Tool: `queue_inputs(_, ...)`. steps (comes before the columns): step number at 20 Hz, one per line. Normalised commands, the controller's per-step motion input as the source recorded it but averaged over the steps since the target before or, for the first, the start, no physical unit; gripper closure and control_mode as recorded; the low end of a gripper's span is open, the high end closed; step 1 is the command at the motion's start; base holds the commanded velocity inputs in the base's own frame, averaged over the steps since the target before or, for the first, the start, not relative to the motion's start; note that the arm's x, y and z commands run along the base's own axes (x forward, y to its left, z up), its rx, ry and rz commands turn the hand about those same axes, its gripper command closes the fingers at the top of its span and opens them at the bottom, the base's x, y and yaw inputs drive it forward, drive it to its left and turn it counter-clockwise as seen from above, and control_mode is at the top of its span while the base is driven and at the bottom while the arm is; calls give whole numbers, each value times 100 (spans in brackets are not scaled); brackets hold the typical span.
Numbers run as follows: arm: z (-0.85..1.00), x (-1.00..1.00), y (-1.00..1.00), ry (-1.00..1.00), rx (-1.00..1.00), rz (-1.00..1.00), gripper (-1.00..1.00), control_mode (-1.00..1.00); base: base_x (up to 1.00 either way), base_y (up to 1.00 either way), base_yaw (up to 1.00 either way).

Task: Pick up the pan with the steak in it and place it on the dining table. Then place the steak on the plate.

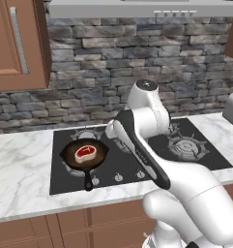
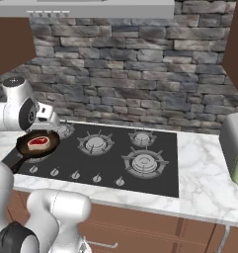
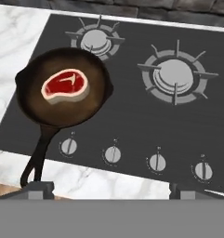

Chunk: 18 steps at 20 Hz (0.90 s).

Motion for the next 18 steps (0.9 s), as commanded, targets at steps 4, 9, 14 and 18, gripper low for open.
queue_inputs(4, -43, 0, 73, 5, 1, 0, -100, -100, 0, 0, 0)
queue_inputs(9, -56, 0, 54, 10, 0, 0, -100, -100, 0, 0, 0)
queue_inputs(14, -60, 1, 36, 11, 0, 0, -100, -100, 0, 0, 0)
queue_inputs(18, -65, 19, 27, 12, 1, 0, -100, -100, 0, 0, 0)
